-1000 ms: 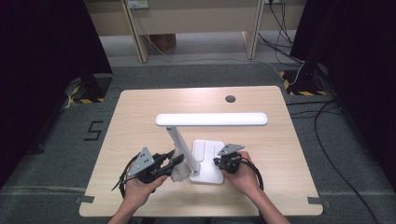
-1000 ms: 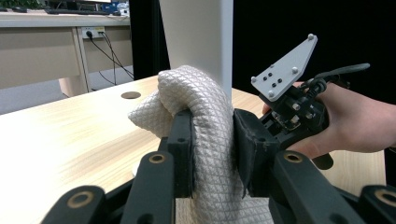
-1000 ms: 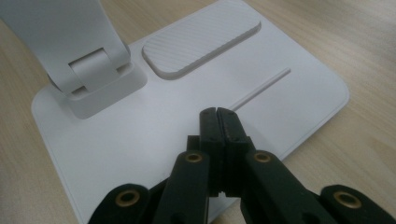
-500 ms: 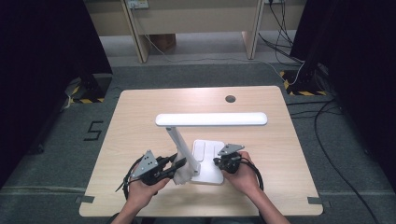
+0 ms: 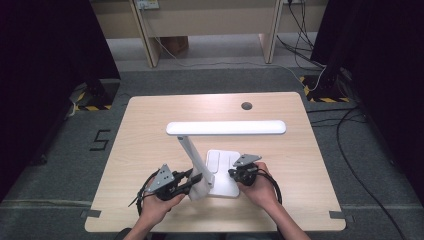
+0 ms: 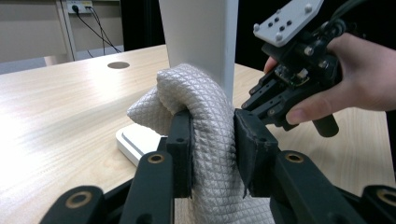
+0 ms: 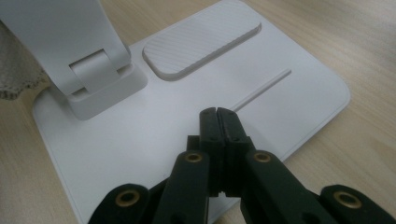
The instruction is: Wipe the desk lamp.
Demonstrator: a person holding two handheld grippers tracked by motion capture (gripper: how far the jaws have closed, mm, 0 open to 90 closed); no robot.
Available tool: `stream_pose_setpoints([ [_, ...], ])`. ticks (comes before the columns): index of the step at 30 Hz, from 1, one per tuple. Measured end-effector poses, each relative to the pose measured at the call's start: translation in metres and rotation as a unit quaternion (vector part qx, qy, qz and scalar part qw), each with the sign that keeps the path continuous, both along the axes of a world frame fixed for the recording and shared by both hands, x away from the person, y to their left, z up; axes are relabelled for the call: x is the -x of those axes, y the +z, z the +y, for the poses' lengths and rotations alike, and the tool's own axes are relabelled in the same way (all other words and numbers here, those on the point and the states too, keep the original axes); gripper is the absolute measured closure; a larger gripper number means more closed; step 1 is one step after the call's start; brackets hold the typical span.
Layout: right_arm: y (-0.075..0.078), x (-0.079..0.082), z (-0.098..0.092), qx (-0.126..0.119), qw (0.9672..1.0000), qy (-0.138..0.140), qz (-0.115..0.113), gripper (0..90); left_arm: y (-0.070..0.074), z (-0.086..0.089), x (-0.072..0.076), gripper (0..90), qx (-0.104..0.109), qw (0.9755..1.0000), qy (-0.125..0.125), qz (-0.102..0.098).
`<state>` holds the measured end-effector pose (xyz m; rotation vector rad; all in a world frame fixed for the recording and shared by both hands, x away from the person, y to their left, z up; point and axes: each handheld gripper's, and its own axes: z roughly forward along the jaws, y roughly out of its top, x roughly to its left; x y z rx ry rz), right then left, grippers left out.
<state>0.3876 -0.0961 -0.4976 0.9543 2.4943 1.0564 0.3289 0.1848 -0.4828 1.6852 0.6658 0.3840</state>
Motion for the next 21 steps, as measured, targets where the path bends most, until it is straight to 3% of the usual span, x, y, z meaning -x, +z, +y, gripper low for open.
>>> stream_pose_setpoints([
  [21, 0.0, 0.0, 0.001, -0.003, 1.0, -0.001, 0.001, 90.0, -0.02, -0.006, -0.002, 68.4, -0.023, 0.9994, -0.011, 0.021],
])
